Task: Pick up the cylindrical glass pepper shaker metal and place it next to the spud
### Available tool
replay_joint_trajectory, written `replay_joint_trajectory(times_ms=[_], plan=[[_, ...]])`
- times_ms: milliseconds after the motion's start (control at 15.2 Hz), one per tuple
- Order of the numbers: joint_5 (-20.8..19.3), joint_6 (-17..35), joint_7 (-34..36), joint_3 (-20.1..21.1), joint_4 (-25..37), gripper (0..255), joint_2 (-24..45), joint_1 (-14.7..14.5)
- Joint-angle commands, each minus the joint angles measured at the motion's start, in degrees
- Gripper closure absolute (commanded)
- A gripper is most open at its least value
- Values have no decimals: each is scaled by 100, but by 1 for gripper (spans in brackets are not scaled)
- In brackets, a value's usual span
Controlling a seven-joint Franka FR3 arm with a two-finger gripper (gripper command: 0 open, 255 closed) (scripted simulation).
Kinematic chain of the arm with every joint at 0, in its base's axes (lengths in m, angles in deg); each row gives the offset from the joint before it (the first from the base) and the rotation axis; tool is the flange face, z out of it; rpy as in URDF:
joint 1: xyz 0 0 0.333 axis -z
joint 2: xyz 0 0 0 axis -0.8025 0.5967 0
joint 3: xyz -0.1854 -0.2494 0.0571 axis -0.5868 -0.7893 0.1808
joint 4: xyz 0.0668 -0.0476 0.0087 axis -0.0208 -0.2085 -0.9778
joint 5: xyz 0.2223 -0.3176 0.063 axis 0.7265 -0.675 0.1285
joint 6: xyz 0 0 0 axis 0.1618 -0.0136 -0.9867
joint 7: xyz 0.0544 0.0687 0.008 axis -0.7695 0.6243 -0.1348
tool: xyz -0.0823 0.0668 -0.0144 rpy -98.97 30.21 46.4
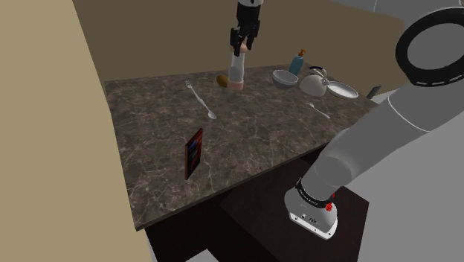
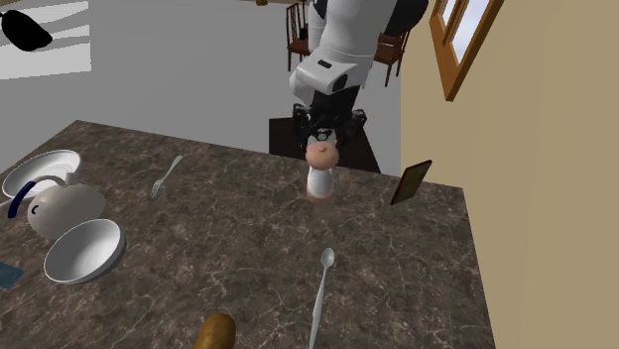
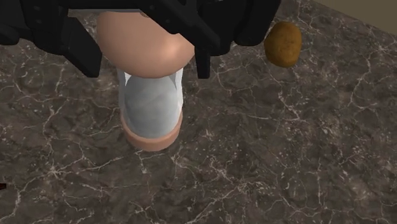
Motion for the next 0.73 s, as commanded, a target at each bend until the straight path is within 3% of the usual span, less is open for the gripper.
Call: replay_joint_trajectory(times_ms=[0,660], plan=[[-24,123,-147,-97,313,255,410,69],[62,406,-849,-461,2058,255,2320,439]])
